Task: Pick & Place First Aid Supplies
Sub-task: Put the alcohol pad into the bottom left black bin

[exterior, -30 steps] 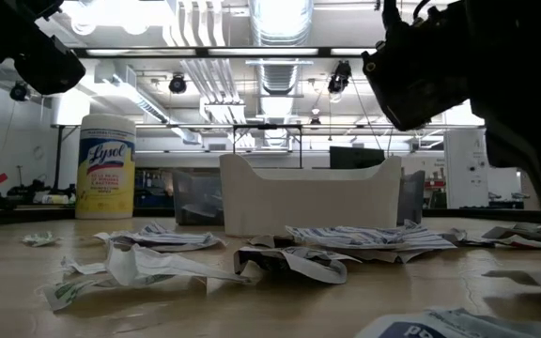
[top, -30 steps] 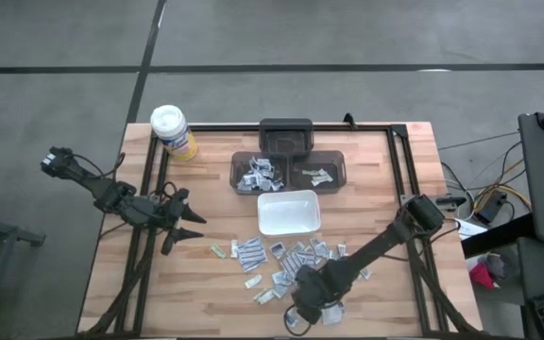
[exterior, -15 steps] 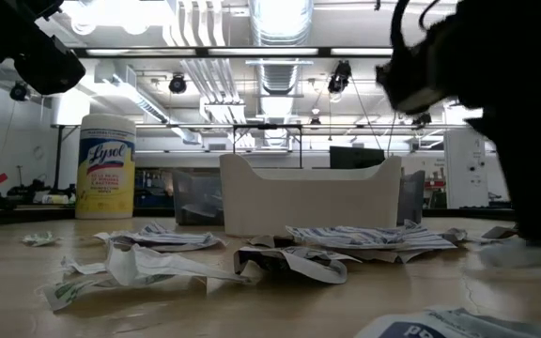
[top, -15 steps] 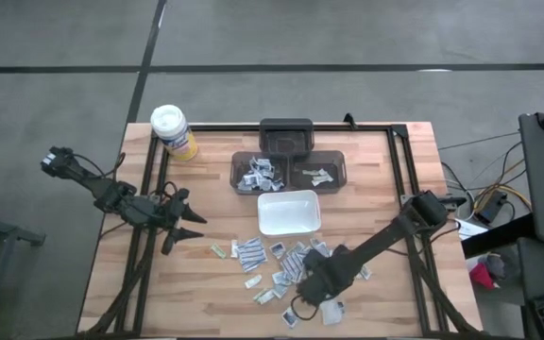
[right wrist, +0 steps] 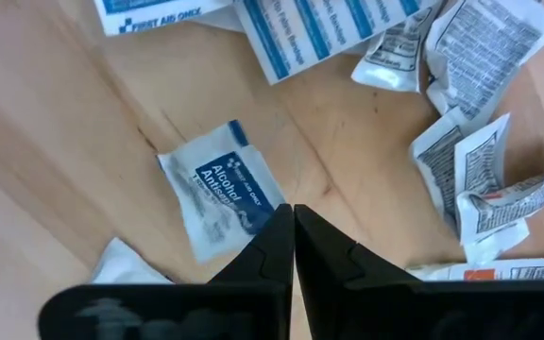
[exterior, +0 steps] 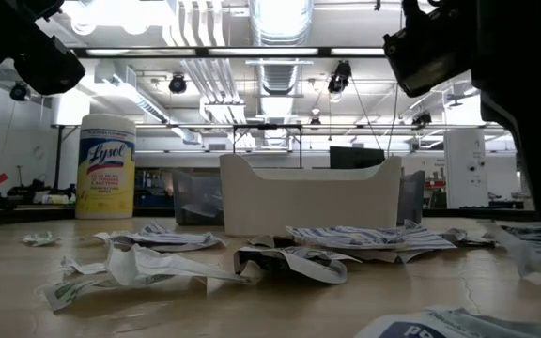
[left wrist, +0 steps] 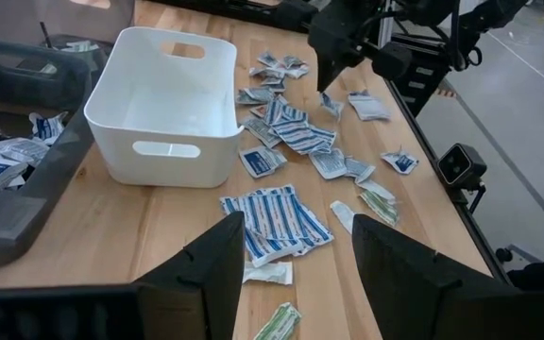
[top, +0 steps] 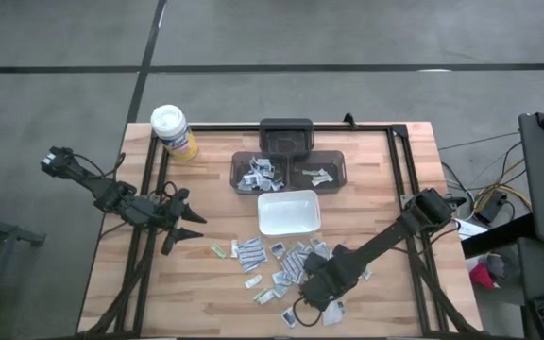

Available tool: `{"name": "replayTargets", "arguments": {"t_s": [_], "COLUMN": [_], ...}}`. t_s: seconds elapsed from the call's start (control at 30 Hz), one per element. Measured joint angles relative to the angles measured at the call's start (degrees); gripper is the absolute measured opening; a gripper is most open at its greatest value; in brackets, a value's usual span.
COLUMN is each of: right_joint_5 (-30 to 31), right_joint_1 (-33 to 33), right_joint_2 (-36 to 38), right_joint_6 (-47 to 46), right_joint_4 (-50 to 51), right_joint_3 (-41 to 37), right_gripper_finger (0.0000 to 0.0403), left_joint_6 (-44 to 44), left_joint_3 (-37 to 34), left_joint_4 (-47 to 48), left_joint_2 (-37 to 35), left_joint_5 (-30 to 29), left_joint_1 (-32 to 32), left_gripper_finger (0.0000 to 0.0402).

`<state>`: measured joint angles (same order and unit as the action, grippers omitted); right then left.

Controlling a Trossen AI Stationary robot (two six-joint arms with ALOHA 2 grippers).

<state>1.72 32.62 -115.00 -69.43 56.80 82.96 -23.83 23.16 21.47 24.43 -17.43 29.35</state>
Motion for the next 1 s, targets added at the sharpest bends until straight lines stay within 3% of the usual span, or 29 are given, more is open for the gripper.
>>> {"name": "replayTargets", "arguments": {"t_s": [0.63,0.8,1.0], "right_joint_5": [-0.6,-3.3,-3.2], "right_joint_1": [0.0,0.0,0.1], "right_joint_2": [0.0,0.0,-0.2], "right_joint_6": [4.1,7.1,9.8], "right_joint_4": [-3.4,-9.6,-10.2], "right_joint_3": [-0.3,-0.3,-0.3], "right_gripper_finger": [0.0011,0.0045,0.0105], "left_joint_6": [-0.2,-0.2,-0.2], "left_joint_3": [0.0,0.0,0.0], "left_joint_4": [0.0,0.0,0.0], "left_joint_2": [0.0,0.0,0.0], "left_joint_5": [0.0,0.0,0.0], "left_joint_1": [0.0,0.0,0.0], "left_gripper_finger": [0.0190,0.0190,0.0190]}}
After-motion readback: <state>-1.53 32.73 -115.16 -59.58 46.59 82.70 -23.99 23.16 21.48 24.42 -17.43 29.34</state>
